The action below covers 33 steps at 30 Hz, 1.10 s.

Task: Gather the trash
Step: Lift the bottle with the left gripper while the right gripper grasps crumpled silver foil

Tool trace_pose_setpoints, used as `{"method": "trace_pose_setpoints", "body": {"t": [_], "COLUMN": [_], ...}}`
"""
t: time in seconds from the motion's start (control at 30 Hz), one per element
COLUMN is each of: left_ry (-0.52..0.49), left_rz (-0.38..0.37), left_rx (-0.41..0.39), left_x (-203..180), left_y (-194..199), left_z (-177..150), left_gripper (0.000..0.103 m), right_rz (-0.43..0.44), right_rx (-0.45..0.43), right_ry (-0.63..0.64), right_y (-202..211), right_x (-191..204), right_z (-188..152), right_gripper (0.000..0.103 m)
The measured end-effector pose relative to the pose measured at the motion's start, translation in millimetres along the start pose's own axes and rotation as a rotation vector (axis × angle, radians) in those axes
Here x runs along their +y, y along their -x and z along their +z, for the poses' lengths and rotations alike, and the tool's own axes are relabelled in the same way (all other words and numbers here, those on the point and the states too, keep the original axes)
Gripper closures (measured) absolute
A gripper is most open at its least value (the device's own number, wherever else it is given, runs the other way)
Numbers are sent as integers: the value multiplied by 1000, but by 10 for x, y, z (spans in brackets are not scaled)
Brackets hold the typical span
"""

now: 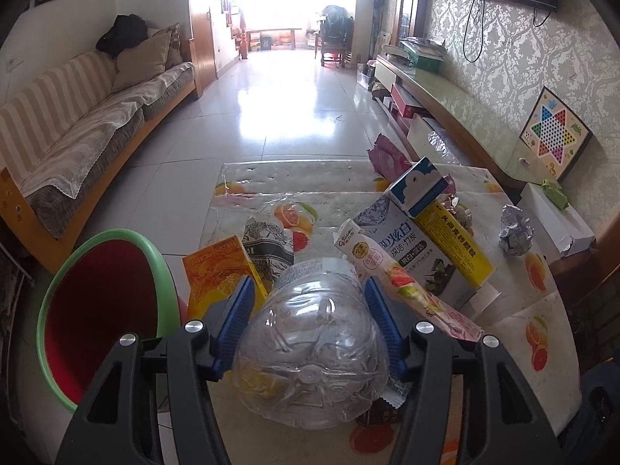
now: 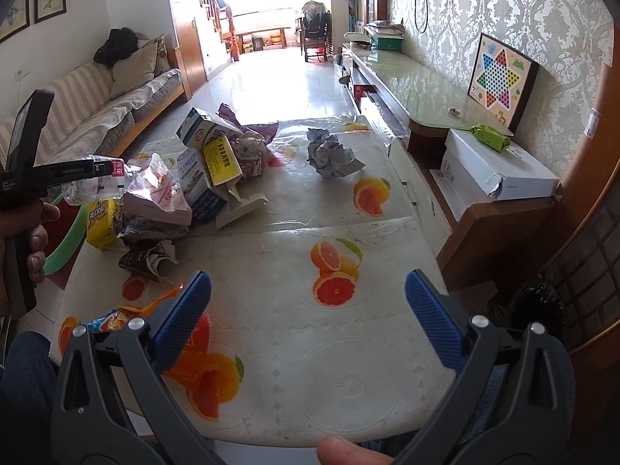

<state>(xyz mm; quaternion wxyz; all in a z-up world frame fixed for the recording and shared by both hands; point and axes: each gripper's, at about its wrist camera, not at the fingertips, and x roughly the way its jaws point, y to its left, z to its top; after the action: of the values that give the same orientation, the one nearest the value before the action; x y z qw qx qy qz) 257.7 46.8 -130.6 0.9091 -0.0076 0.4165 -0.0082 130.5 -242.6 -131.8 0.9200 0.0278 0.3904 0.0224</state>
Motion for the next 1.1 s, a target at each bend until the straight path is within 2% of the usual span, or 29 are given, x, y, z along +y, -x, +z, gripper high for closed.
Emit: {"method": "trace_pose_setpoints", "body": {"t": [0.07,0.2,0.4,0.47,0.6,0.83,0.93,0.97,1.0,1.07,1.1], "left_ry": [2,3,33,41,49,64,59,57,56,53,51], "left_rz": [-4,-7,-36,-46,-65,-80,-80,-82,-83,-82,-83], "left_rx": [-15,-43,-93,-104,-123,-147,-147,-148,-148,-148,-149], "left_x": [14,46,112,123,142,218,233,237,241,244,238], "left_y": [93,251,510,598,759,944,986,994,1001,1005,1015], "left_z": [-16,-69,-105,-109,-142,-171,-145,-141,-138,-126,-126], "left_gripper": [47,47,47,47,47,47,47,47,48,48,48], "right_rz": [22,-7,-77,-103,-65,-95,-86,-82,-99,-106,-90], "right_rx": [-5,-54,-109,-92,-57,66,100,96,96,113,116], "right_ry": [23,61,154,157,152,274,250,251,265,276,272], "right_y": [-54,-242,-899,-1147,-1536,-2112,-2193,-2181,-2178,-2194,-2185], "right_x": [49,47,-134,-237,-353,-195,-212,-204,-181,-151,-150], "right_z": [71,331,862,1028,1272,1244,1212,1198,1180,1153,1145], "right_gripper": [4,4,4,4,4,4,5,11,31,57,60]}}
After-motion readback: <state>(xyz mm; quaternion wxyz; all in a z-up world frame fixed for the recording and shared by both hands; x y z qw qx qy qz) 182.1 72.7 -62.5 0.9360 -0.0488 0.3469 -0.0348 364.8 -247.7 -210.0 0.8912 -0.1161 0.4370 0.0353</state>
